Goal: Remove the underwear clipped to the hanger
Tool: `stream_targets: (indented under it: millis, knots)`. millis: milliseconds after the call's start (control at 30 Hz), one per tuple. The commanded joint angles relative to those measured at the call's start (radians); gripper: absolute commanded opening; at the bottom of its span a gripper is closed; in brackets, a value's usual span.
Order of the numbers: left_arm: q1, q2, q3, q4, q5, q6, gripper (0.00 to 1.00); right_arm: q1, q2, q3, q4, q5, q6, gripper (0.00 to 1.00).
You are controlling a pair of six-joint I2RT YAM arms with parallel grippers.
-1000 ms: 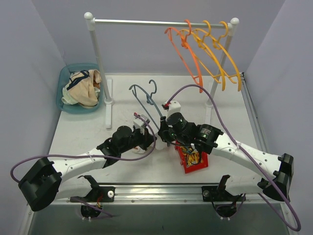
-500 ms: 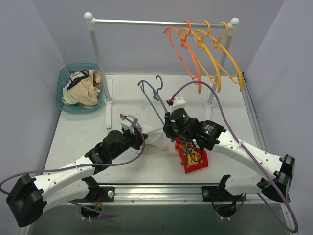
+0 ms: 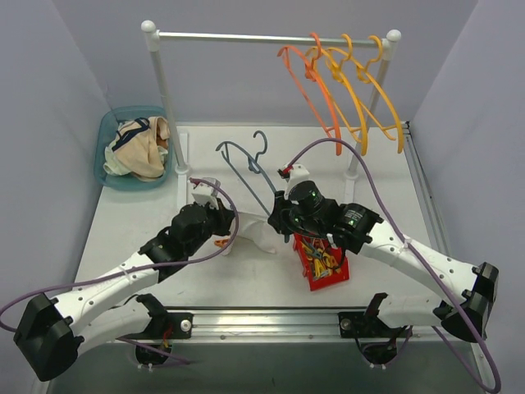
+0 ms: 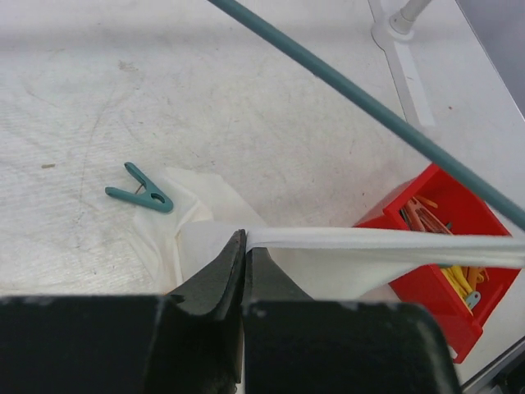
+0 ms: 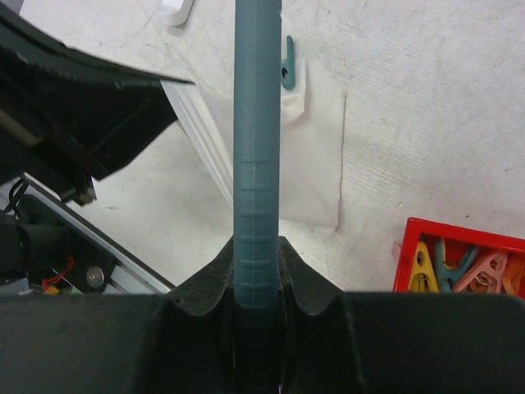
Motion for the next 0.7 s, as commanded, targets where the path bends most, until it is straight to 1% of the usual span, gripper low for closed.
stream_targets:
  millis: [0, 133, 300, 433, 533, 600, 667]
  knots:
    - [0.104, 0.049, 0.038, -0.136, -0.133, -0.014, 0.03, -0.021, -0.059, -0.046, -0.042, -0.012, -0.003, 0.0]
    - [0.179, 0.109, 0.098, -0.156, -0.108, -0.023, 0.02, -0.027, -0.044, -0.085, -0.042, -0.053, 0.011, 0.0]
    - [0.216, 0.181, 0.147, -0.188, -0.105, -0.052, 0.02, -0.044, -0.002, -0.099, -0.057, -0.059, 0.023, 0.0]
    - [0.228, 0.205, 0.152, -0.161, -0.024, -0.055, 0.03, -0.055, 0.035, -0.089, -0.062, -0.033, 0.014, 0.0]
    - [0.227, 0.183, 0.113, -0.107, 0.047, -0.058, 0.03, -0.053, 0.047, -0.047, -0.063, 0.0, -0.033, 0.0]
    - [0.224, 0.155, 0.084, -0.089, 0.091, -0.07, 0.03, -0.053, 0.044, 0.025, -0.074, 0.039, -0.065, 0.0]
    - [0.224, 0.141, 0.07, -0.09, 0.116, -0.087, 0.02, -0.055, 0.05, 0.099, -0.112, 0.123, -0.123, 0.0]
